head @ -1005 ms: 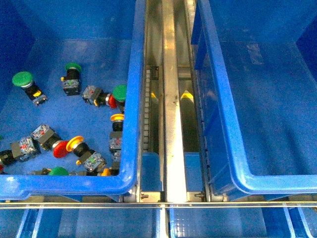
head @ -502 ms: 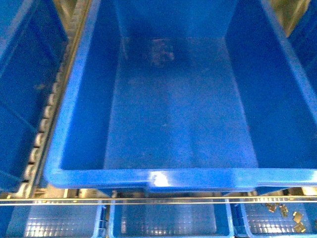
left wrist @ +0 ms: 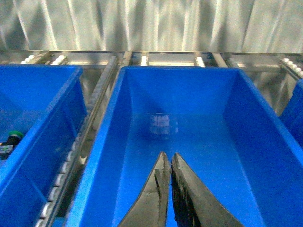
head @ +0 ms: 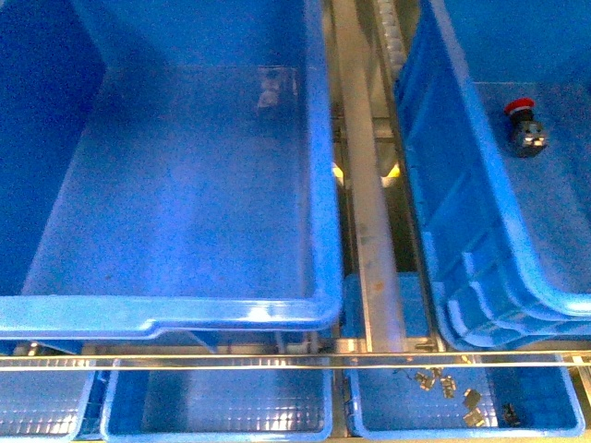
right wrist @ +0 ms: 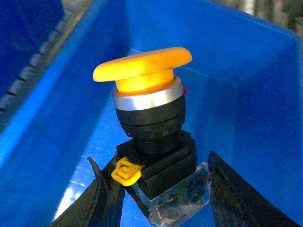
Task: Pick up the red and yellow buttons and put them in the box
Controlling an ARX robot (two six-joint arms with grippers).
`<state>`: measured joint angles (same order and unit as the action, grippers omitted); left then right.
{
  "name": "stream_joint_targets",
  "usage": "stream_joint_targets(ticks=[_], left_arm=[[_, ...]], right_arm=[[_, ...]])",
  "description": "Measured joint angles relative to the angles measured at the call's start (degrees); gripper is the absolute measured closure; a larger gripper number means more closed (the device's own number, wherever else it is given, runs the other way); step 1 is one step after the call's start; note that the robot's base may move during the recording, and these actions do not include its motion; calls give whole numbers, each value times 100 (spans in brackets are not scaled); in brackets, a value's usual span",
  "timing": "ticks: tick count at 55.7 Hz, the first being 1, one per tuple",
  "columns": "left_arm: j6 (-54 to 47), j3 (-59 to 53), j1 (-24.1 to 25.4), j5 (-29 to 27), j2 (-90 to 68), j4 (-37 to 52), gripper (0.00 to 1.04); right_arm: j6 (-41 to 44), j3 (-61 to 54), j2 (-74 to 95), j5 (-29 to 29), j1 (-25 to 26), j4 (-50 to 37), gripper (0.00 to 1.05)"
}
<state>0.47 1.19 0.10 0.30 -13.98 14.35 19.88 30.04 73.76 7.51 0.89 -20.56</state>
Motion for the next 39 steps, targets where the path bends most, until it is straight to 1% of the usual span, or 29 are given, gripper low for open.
stream_joint_targets(ticks=[9, 15, 17, 19, 22, 39], left_arm=[[0, 0, -4, -17, 205, -236, 102], [0, 0, -4, -26, 376, -402, 102], [-2, 0, -4, -28, 575, -616, 102], [-2, 0, -4, -35, 887, -1093, 102], [-2, 0, -4, -31, 1167, -1386, 102], [-4, 0, -4, -31, 1314, -1438, 102]], right_arm=[[-46, 31, 37, 74, -111, -26, 64], [-79, 33, 79, -11, -125, -37, 64], [-85, 33, 87, -22, -127, -44, 64], [-87, 33, 92, -17, -133, -46, 64], [-90, 42, 107, -17, -157, -57, 64], [-129, 77, 175, -94, -179, -116, 64]])
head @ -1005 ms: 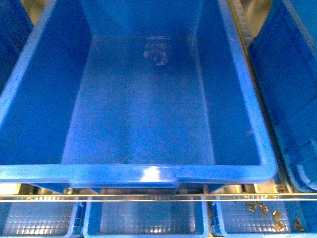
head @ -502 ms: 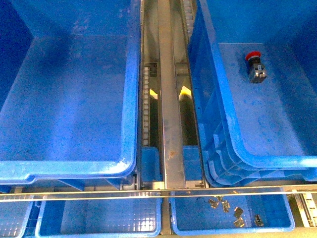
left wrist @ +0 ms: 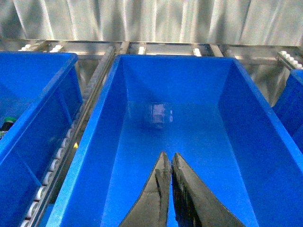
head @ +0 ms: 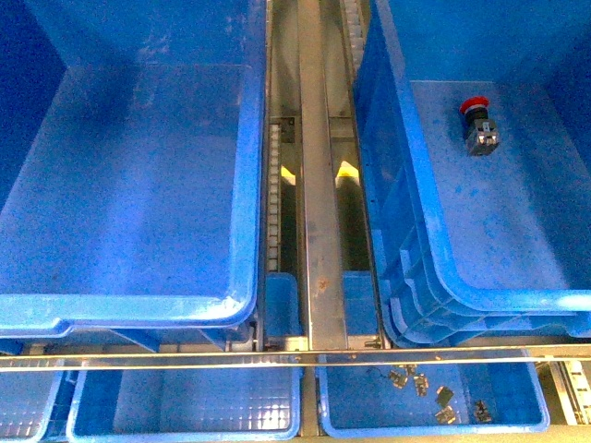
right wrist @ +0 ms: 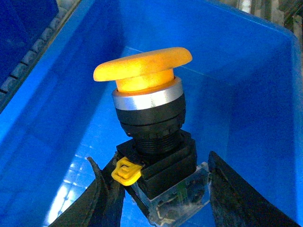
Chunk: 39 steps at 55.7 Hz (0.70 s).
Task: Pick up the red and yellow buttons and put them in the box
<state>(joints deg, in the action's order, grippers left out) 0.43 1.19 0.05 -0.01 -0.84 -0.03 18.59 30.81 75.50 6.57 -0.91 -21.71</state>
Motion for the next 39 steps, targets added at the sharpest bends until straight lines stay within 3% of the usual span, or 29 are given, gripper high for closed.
stream_joint_targets(ticks=[6, 22, 34, 39], left_arm=[[4, 0, 0, 2, 0, 2, 101], [2, 0, 0, 0, 0, 2, 51], [2, 0, 0, -2, 0, 2, 14], [-11, 0, 0, 0, 0, 0, 6]], right_arm=[[-9, 0, 7, -17, 0, 0, 64], [-293, 160, 385, 37, 35, -140, 64], [-568, 1032, 1534, 105, 197, -356, 64], [-651, 1537, 2092, 90, 232, -350, 64]])
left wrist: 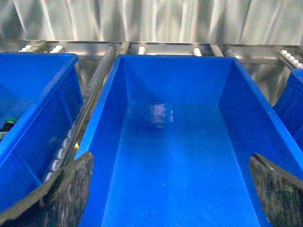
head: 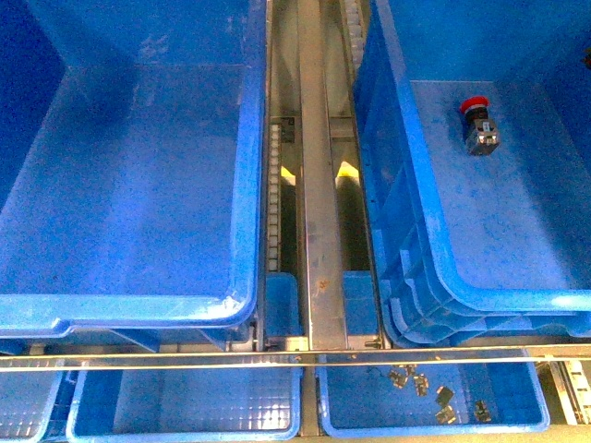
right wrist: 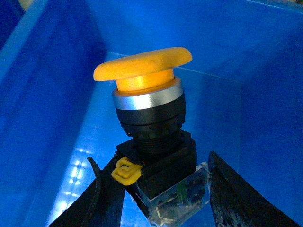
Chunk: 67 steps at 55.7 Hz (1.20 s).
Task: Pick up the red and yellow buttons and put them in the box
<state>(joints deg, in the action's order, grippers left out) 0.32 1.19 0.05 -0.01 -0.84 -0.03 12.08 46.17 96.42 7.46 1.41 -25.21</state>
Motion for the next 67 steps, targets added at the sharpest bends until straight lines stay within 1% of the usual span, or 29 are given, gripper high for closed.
stream_joint_targets(ticks=[3, 8, 13, 16, 29, 50, 60, 67], left_arm=[[2, 0, 0, 0, 0, 0, 9], [0, 0, 0, 0, 0, 0, 8], [0, 0, 0, 0, 0, 0, 8], [0, 0, 0, 0, 0, 2, 8], [0, 0, 0, 0, 0, 0, 8], [0, 0, 0, 0, 0, 0, 8], [0, 0, 0, -2, 0, 2, 8], [0, 0, 0, -2, 0, 0, 8]], right_arm=[[-31, 348, 350, 2, 0, 87, 64], [-92, 879, 855, 2, -33, 271, 64], [-164, 1657, 1572, -46, -181, 599, 64], [-175, 1912, 1808, -94, -232, 719, 64], [-387, 3123, 2942, -487, -407, 1620, 64], [-824, 4658, 3779, -1132, -494, 2785, 64], [-949, 4826, 3869, -1178, -507, 2839, 64], [-1012, 4494, 3768, -1198, -514, 2581, 64]])
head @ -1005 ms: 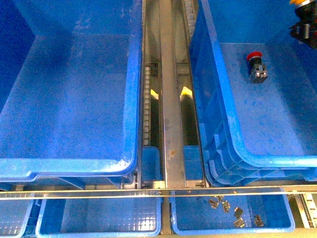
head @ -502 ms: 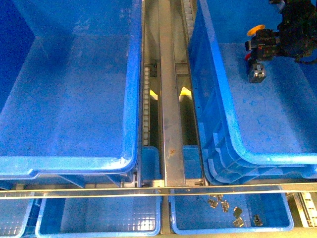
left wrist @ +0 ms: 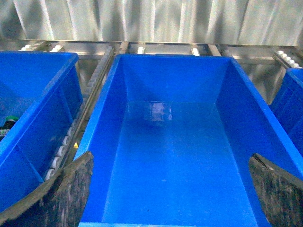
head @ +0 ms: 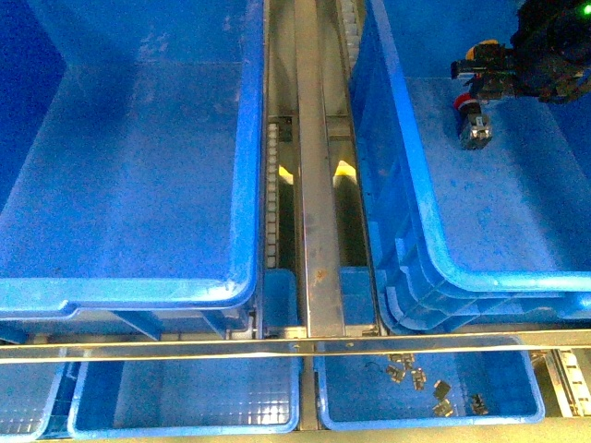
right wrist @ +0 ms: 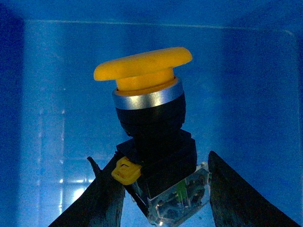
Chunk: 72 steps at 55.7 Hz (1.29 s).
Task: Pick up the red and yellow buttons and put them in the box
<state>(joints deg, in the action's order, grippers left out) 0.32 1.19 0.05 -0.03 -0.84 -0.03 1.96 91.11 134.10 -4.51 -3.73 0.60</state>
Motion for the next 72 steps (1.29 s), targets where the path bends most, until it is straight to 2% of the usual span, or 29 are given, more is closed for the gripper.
stream_joint_targets(ticks=[15, 29, 33, 43, 51, 63, 72], left_arm=[[0, 0, 0, 2, 0, 2, 8], [0, 0, 0, 2, 0, 0, 8], [0, 0, 0, 0, 0, 2, 8], [-2, 0, 0, 2, 0, 2, 8], [0, 0, 0, 0, 0, 2, 8], [-2, 0, 0, 2, 0, 2, 8], [-2, 0, 0, 0, 0, 0, 8]], right_arm=[[-151, -977, -142, -52, -105, -514, 64], [-505, -702, 286, -470, -203, -684, 64], [-579, -560, 415, -658, -247, -704, 54], [-721, -511, 422, -503, -236, -651, 28], [-743, -1019, 216, -426, -140, -890, 5], [-726, -2769, -1364, 22, -24, -1919, 6], [-962, -4002, -2719, 267, -11, -2098, 6]])
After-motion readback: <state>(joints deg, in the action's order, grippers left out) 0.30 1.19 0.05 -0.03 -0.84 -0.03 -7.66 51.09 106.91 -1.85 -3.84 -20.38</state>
